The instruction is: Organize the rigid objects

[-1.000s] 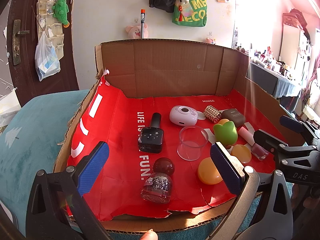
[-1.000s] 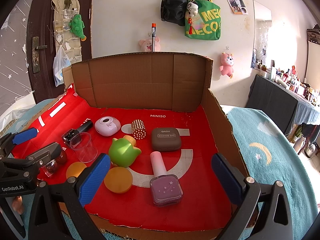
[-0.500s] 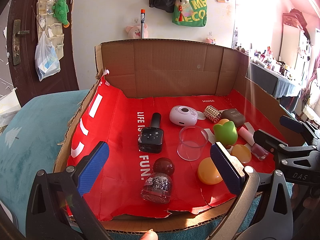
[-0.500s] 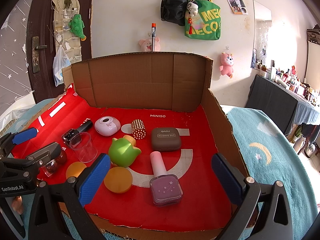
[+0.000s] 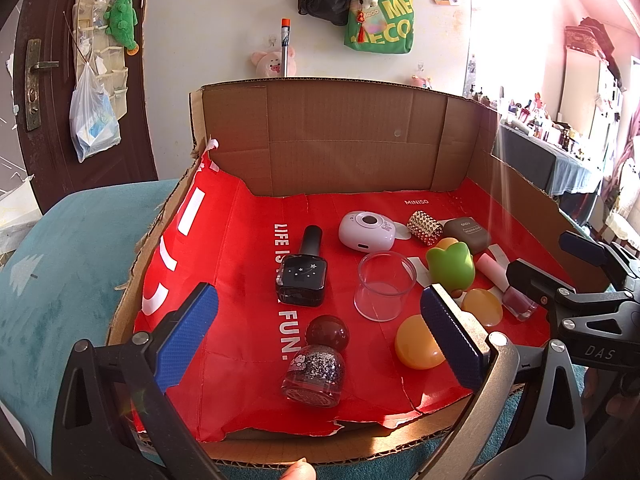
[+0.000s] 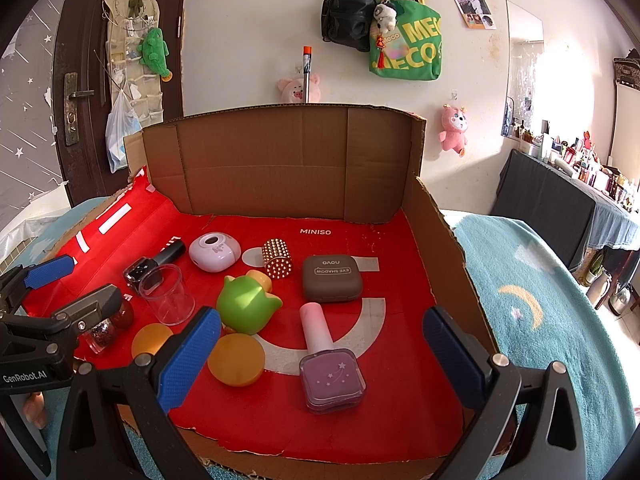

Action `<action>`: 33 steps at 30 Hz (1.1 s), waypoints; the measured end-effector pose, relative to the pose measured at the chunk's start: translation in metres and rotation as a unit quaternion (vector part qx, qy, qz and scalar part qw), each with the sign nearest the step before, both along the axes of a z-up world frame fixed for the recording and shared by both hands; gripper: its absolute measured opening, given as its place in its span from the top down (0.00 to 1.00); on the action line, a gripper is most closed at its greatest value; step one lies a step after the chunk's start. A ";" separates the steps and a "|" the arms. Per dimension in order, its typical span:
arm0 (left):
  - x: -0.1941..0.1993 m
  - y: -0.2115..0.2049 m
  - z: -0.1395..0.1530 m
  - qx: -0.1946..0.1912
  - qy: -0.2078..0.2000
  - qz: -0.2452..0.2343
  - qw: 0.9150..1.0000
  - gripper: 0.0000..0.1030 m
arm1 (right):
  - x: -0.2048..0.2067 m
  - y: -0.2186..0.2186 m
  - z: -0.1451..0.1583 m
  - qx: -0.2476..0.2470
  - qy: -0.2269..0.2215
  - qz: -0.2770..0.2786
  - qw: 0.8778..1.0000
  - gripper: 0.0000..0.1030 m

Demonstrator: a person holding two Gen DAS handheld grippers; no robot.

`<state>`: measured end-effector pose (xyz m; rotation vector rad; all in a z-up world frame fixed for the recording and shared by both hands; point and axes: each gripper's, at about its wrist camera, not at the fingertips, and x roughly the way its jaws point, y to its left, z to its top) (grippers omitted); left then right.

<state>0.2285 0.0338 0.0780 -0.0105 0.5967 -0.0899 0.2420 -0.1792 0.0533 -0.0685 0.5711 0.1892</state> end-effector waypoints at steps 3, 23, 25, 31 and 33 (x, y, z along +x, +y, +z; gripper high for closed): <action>0.000 0.000 0.000 0.000 0.000 0.000 1.000 0.00 | 0.000 0.000 0.000 0.000 0.000 0.000 1.000 0.00; -0.011 0.000 0.010 0.002 -0.019 0.006 1.000 0.00 | -0.001 -0.004 0.000 -0.003 -0.003 -0.018 1.000 0.00; -0.022 0.001 0.018 -0.005 -0.027 0.002 1.000 0.00 | -0.004 -0.003 0.002 -0.015 -0.001 -0.025 1.000 0.00; -0.053 -0.002 0.031 0.002 -0.026 0.008 1.000 0.00 | -0.038 0.000 0.019 -0.028 -0.013 -0.017 0.999 0.00; -0.064 -0.004 0.031 0.008 -0.018 0.007 1.000 0.00 | -0.052 0.001 0.024 -0.026 -0.013 -0.015 0.999 0.00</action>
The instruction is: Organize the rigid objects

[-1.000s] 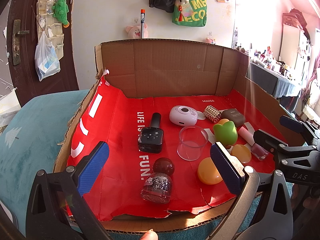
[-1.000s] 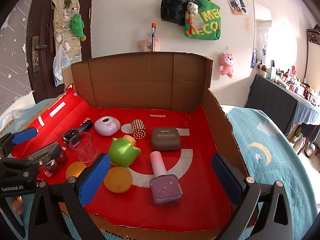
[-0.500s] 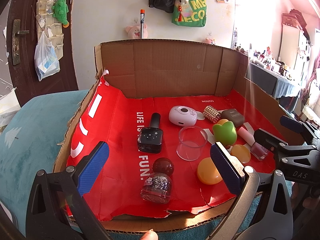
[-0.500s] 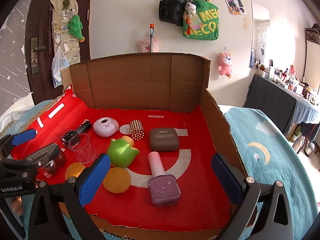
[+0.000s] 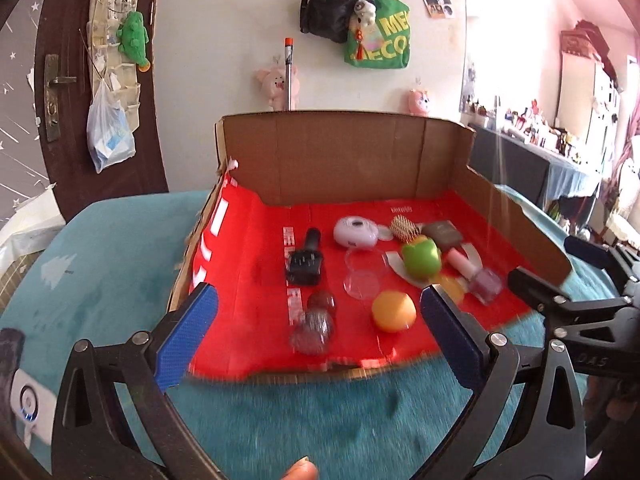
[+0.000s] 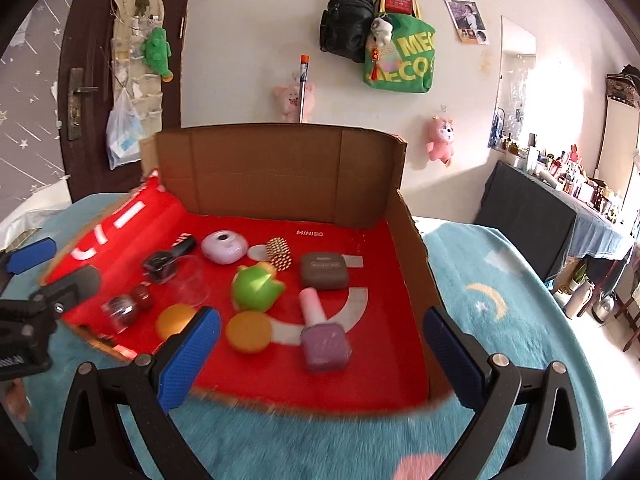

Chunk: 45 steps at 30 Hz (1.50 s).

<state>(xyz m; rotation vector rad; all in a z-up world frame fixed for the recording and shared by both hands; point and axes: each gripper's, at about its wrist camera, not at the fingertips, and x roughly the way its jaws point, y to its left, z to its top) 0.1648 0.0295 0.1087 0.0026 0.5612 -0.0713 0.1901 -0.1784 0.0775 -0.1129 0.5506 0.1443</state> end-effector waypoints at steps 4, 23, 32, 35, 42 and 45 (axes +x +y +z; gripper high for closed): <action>-0.019 -0.003 -0.009 -0.011 0.029 -0.007 1.000 0.00 | -0.028 -0.002 0.002 0.008 0.017 0.009 1.000 0.00; -0.029 -0.021 -0.073 0.019 0.153 0.025 0.988 0.00 | -0.039 -0.022 -0.068 0.012 0.180 -0.029 0.983 0.00; -0.027 -0.021 -0.075 0.024 0.152 0.035 0.987 0.00 | -0.040 -0.025 -0.070 0.014 0.177 -0.028 0.984 0.00; -0.025 -0.020 -0.075 0.021 0.154 0.036 0.987 0.00 | -0.039 -0.026 -0.070 0.012 0.179 -0.026 0.983 0.00; -0.024 -0.019 -0.075 0.021 0.154 0.037 0.987 0.00 | -0.037 -0.024 -0.070 0.009 0.179 -0.030 0.983 0.00; -0.024 -0.019 -0.075 0.020 0.154 0.037 0.987 0.00 | -0.037 -0.024 -0.070 0.009 0.178 -0.032 0.983 0.00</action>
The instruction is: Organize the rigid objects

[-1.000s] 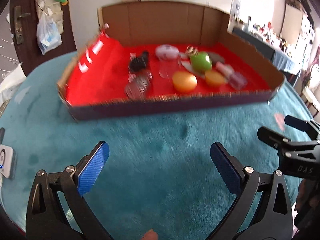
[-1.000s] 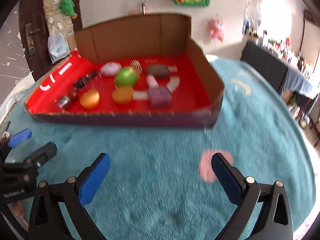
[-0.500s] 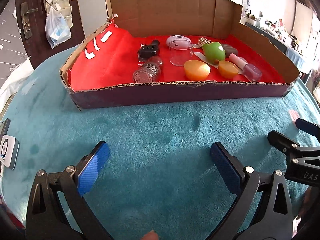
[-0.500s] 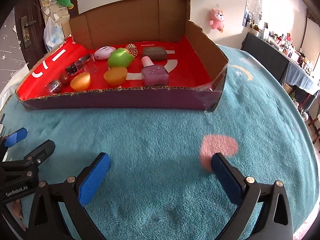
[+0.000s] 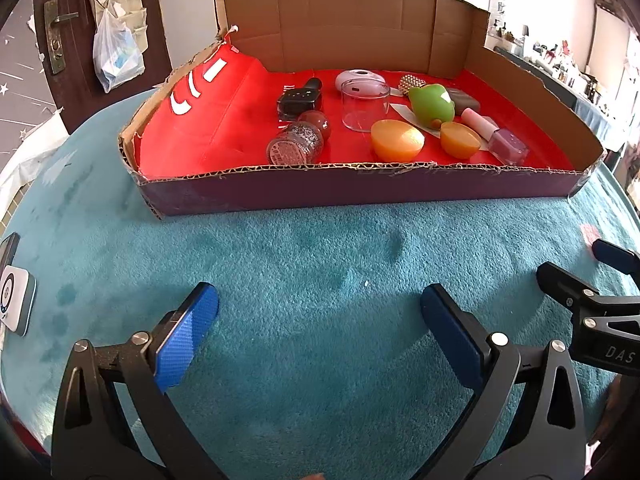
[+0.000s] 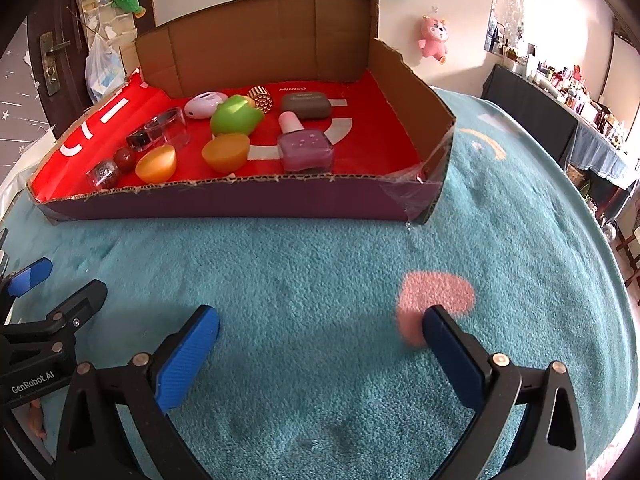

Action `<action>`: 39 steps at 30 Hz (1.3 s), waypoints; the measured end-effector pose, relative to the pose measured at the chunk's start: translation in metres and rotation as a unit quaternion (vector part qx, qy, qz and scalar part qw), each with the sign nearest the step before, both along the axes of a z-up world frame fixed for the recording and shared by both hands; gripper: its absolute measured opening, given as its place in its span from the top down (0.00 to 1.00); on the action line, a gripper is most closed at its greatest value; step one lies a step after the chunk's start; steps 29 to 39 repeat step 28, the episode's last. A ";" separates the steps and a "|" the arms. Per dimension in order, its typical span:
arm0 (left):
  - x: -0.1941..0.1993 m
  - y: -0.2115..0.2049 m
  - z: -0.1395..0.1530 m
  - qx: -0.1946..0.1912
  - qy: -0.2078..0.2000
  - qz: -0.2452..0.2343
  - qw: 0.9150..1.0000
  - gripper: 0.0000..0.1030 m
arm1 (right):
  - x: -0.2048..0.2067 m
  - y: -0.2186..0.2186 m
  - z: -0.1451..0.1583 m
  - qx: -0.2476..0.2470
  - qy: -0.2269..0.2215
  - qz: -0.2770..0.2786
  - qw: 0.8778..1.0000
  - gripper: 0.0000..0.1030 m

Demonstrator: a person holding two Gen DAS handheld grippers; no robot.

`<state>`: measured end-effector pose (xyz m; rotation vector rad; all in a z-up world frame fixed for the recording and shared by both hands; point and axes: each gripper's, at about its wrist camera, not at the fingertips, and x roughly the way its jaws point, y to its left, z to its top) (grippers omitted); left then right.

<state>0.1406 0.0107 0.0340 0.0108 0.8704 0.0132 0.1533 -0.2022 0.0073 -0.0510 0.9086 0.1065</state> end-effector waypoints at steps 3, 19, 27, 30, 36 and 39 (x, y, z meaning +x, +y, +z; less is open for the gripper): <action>0.000 0.001 0.000 -0.002 0.000 0.000 1.000 0.00 | 0.000 0.000 0.000 0.000 0.000 -0.001 1.000 0.00; 0.000 0.000 0.000 -0.003 0.000 0.002 1.000 0.00 | 0.000 -0.001 0.000 0.003 0.000 0.002 1.000 0.00; 0.000 0.000 0.000 -0.003 0.000 0.002 1.000 0.00 | 0.000 -0.002 0.000 0.003 0.000 0.002 1.000 0.00; 0.000 0.000 0.000 -0.003 0.000 0.002 1.000 0.00 | 0.000 -0.002 0.000 0.003 0.000 0.002 1.000 0.00; 0.000 0.000 0.000 -0.003 0.000 0.002 1.000 0.00 | 0.000 -0.002 0.000 0.003 0.000 0.002 1.000 0.00; 0.000 0.000 0.000 -0.003 0.000 0.002 1.000 0.00 | 0.000 -0.002 0.000 0.003 0.000 0.002 1.000 0.00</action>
